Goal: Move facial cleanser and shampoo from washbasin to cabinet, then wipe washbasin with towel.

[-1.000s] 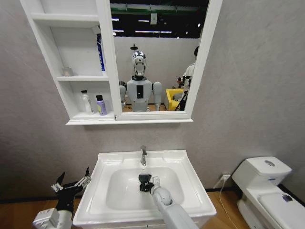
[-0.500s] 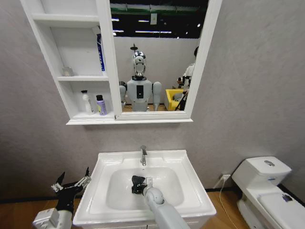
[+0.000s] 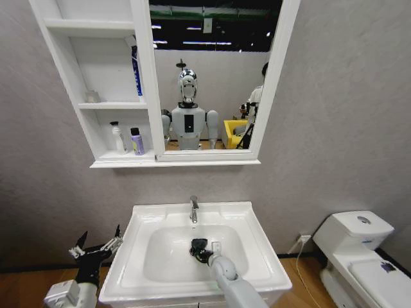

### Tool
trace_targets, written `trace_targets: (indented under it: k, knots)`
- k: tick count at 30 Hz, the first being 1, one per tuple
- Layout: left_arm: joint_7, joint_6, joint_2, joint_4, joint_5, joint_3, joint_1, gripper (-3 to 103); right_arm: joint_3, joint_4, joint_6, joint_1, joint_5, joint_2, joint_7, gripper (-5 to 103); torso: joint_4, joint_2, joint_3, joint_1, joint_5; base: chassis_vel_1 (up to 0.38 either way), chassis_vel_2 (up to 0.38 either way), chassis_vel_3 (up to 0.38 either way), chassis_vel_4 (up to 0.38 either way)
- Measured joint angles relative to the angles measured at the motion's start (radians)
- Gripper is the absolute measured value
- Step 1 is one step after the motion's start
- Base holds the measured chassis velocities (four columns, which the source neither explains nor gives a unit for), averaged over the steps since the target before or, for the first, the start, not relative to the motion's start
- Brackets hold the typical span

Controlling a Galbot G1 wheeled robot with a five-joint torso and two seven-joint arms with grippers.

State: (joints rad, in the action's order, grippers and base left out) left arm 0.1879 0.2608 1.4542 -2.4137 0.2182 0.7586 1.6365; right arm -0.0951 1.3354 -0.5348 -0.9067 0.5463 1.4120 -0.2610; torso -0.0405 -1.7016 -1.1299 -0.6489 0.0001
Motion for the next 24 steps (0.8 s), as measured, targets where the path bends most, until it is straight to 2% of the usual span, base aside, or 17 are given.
trace_targets:
  k: [6,11,15,19,24]
  knots:
    - [0.0,0.0,0.0,0.0,0.0,0.0,0.0,100,-0.016,0.021,-0.004,-0.007,-0.004,-0.01,-0.005,2,-0.0001,0.0,0.0,0.0,-0.0001,0.0,0.0,0.0,0.0]
    - [0.0,0.0,0.0,0.0,0.0,0.0,0.0,100,0.008,-0.022,0.002,0.014,-0.007,0.035,0.003,2,-0.0001,0.0,0.0,0.0,-0.0004,0.0,0.0,0.0,0.0]
    - [0.0,0.0,0.0,0.0,0.0,0.0,0.0,100,0.027,-0.081,0.007,0.044,-0.018,0.109,0.006,2,0.0002,0.0,0.0,0.0,-0.0003,0.0,0.0,0.0,0.0]
    - [0.0,0.0,0.0,0.0,0.0,0.0,0.0,100,0.038,-0.117,0.009,0.069,-0.019,0.154,0.012,2,0.0003,0.0,0.0,0.0,-0.0003,0.0,0.0,0.0,0.0]
    - [0.0,0.0,0.0,0.0,0.0,0.0,0.0,100,0.028,-0.141,0.009,0.086,-0.014,0.177,0.015,2,0.0005,0.0,0.0,0.0,-0.0001,0.0,0.0,0.0,0.0]
